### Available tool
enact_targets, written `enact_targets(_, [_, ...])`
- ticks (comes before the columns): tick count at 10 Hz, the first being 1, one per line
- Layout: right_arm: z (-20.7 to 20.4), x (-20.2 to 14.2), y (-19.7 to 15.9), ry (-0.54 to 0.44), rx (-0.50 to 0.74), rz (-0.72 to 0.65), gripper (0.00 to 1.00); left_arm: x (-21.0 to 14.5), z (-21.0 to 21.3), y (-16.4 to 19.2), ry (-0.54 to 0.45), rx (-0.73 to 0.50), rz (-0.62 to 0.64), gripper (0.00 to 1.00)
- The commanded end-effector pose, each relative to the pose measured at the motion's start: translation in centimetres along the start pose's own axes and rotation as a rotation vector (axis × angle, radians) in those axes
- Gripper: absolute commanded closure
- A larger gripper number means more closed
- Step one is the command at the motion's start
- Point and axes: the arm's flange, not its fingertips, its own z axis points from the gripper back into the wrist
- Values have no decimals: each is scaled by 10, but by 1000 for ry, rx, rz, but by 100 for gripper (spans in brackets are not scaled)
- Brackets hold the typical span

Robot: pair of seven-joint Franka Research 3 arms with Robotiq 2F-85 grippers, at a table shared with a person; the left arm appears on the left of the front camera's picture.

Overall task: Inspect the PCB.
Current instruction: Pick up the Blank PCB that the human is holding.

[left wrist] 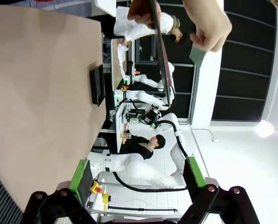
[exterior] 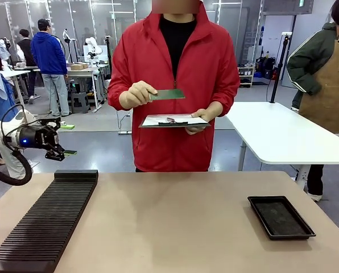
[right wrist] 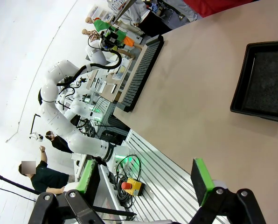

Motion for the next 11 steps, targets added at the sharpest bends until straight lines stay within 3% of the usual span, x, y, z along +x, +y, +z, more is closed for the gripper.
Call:
enact_targets(1, [1,1,0,-9,9,20,0,-91,52,-2,82,-122,-26,0])
enact_targets(3, [1,1,0,-9,9,20,0,-186,111,3,58,-177,-88,0])
enact_targets(5, [1,1,0,-9,9,20,0,-253,139,11,30,-144,-132,0])
enact_targets(6, [1,1,0,-9,9,20,0,-278,157,14,-55,-108,-163,0])
enact_targets(9, [1,1,0,-9,9,20,0,-296,174,20,-132,-131,-210,0])
enact_targets(11, [1,1,0,-9,9,20,0,-302,172,18,-85,-131,-168,0])
